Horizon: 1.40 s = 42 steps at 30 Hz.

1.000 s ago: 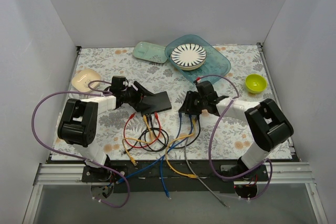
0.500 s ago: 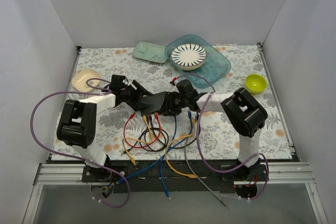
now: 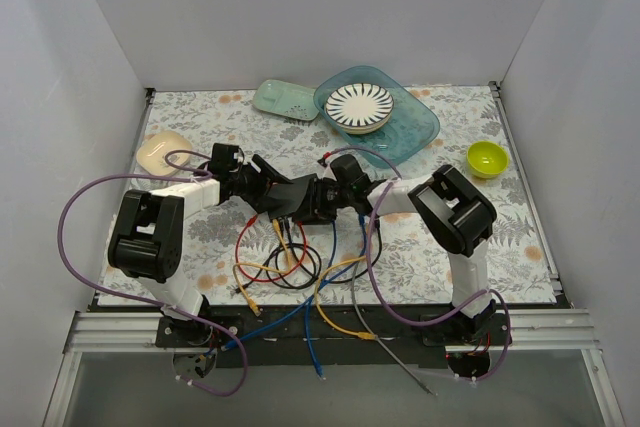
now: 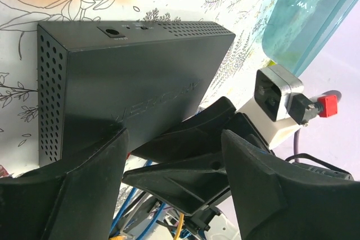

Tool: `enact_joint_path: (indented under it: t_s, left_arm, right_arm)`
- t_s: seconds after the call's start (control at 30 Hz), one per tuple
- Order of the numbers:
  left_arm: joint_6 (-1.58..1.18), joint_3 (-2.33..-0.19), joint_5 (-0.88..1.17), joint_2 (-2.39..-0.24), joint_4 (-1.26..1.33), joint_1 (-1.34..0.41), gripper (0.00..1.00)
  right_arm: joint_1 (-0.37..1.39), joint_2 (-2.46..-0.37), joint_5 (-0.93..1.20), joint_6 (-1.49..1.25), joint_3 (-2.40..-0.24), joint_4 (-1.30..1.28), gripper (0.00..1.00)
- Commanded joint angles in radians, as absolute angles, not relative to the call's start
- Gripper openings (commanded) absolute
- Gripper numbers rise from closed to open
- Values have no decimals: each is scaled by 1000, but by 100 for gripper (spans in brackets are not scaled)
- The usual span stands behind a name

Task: Pull the plug from the switch port

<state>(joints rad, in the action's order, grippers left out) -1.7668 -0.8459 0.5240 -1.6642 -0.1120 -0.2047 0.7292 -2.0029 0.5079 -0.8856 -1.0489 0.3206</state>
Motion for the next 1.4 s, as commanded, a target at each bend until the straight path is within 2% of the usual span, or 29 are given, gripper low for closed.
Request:
enact_joint_path:
  t_s: [0.0, 0.2, 0.4, 0.87, 1.07, 1.23, 1.37]
  left_arm:
    - [-1730, -812, 486, -1649, -187, -199, 67]
    - [-1730, -796, 492, -1635, -184, -199, 67]
    - [-1729, -776, 497, -1621, -183, -201, 67]
    - [-1720, -772, 509, -1617, -183, -201, 67]
    - [-1720, -765, 512, -1615, -181, -201, 67]
    - [-1715, -764, 514, -1615, -179, -201, 67]
    - [-1712, -762, 515, -1611, -179, -201, 67]
  right_arm:
    - [730, -2033, 468, -985, -1060, 402, 45]
    - [726, -2036, 437, -1193, -928, 656, 42]
    - [719, -2020, 370, -1256, -888, 710, 41]
    - [718, -2068, 354, -1290, -943, 678, 40]
    - [719, -2079, 365, -1229, -973, 607, 35]
    - [719, -2086, 364, -1250, -968, 615, 26]
    - [719, -2092, 370, -1252, -982, 606, 11]
